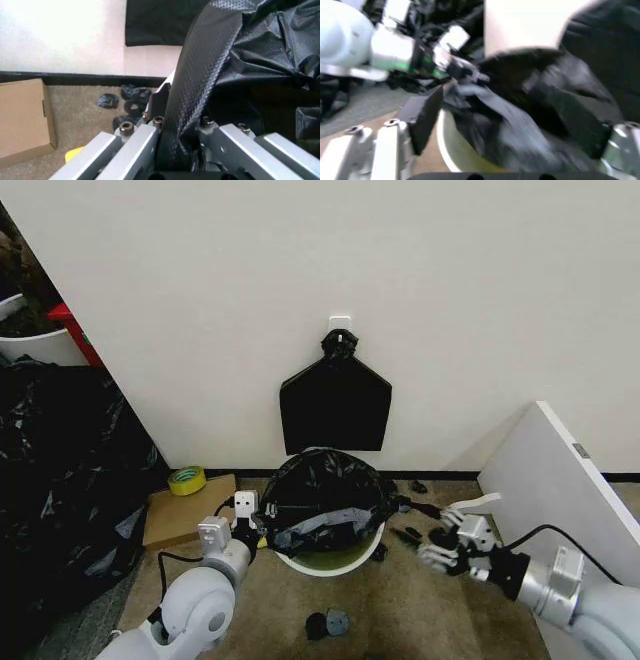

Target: Place the garbage bag over the trash bin.

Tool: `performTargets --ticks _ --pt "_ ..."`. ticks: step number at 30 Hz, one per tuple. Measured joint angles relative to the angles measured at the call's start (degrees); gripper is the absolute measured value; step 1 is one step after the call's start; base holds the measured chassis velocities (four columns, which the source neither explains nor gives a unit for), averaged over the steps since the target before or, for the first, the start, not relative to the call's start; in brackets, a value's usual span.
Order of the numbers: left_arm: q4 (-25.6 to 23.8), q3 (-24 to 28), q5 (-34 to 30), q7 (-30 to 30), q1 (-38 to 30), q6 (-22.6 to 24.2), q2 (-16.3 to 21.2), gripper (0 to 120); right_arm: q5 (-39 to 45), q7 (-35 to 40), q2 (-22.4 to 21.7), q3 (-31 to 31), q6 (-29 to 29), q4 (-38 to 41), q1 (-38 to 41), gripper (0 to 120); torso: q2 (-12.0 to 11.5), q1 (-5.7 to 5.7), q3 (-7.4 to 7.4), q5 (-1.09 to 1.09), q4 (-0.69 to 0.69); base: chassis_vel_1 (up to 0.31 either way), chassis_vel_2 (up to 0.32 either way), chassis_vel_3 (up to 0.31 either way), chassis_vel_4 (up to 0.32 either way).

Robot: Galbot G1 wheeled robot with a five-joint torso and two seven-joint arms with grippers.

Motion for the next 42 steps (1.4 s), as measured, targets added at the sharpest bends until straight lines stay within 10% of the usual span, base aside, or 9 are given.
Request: performTargets --ticks 7,32,42 --pt "-0.30 1.48 0.16 0.84 -1.11 0.92 1.04 2 -4.15 1.06 -0.09 -4.33 -2.26 -0.42 4.14 99 0.00 0.00 0.00 0.01 0.00 0.000 0.000 0.000 0.000" --pt "-0.20 3.87 1.19 2.16 -1.55 1.04 0.92 2 -10.00 2.28 0.97 -8.33 -0.72 -5.02 4.06 8 -0.01 0.00 0.00 0.01 0.00 0.000 0.000 0.000 0.000" --pt "-0.31 3.47 -1.54 1.45 -1.87 1.66 0.31 2 -11.58 1.41 1.11 -8.50 1.36 -5.00 2.94 0 -0.01 0.00 0.00 0.01 0.01 0.000 0.000 0.000 0.000"
